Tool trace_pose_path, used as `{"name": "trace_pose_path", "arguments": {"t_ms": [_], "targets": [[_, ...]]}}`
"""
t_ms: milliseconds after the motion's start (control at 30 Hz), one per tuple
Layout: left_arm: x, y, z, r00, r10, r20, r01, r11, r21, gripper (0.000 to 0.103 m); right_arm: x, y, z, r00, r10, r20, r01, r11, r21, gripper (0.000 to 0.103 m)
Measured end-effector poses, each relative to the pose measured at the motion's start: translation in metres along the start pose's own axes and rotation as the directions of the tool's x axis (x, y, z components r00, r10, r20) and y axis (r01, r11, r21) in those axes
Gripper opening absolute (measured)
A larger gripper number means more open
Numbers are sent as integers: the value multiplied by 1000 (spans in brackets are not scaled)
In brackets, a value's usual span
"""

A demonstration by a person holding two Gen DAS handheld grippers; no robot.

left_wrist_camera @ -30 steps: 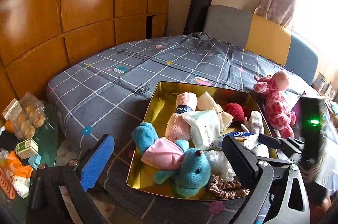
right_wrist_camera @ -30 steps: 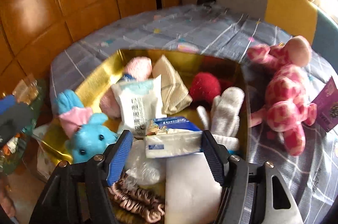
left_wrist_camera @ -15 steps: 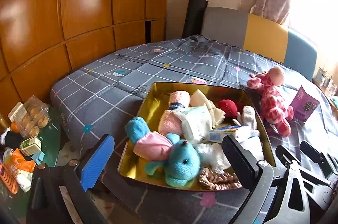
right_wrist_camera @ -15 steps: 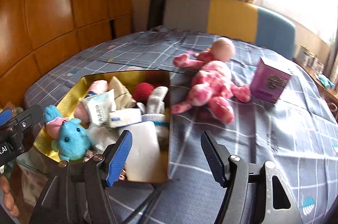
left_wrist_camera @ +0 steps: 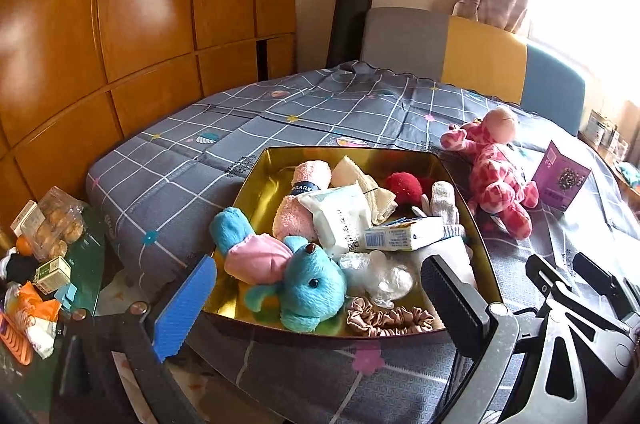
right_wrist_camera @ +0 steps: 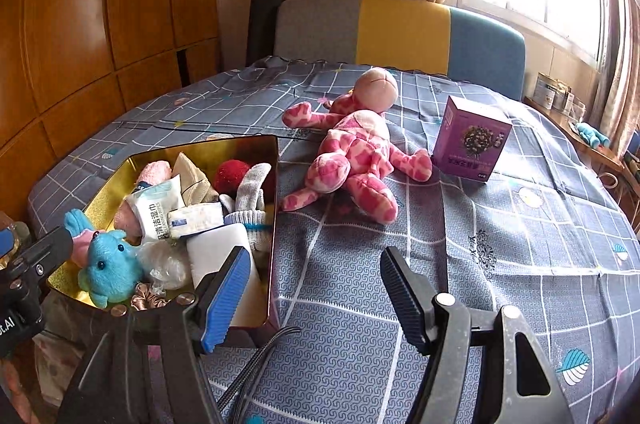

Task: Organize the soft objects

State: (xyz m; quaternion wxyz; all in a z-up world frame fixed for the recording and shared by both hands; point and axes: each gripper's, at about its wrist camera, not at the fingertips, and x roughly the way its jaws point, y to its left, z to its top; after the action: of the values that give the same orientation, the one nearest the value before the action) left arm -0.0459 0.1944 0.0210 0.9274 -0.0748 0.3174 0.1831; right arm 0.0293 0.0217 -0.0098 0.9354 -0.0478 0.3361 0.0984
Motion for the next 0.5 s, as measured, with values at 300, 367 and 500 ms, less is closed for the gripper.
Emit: {"name": "trace_pose_path", "arguments": {"t_ms": [300, 367, 500], "targets": [[0, 3, 1, 1000, 7, -3, -8, 1000, -11, 103, 1, 4, 0, 1000, 5, -4, -5, 1000, -9, 68], [2, 4, 1, 1000, 7, -7, -7, 1000, -11, 103, 2, 4, -1, 1000, 5, -6, -5, 1000, -8, 68], [4, 5, 0, 1000, 9, -19, -9, 1000, -11, 103, 2, 5, -1, 1000, 7, -7, -7, 1000, -6, 68]]}}
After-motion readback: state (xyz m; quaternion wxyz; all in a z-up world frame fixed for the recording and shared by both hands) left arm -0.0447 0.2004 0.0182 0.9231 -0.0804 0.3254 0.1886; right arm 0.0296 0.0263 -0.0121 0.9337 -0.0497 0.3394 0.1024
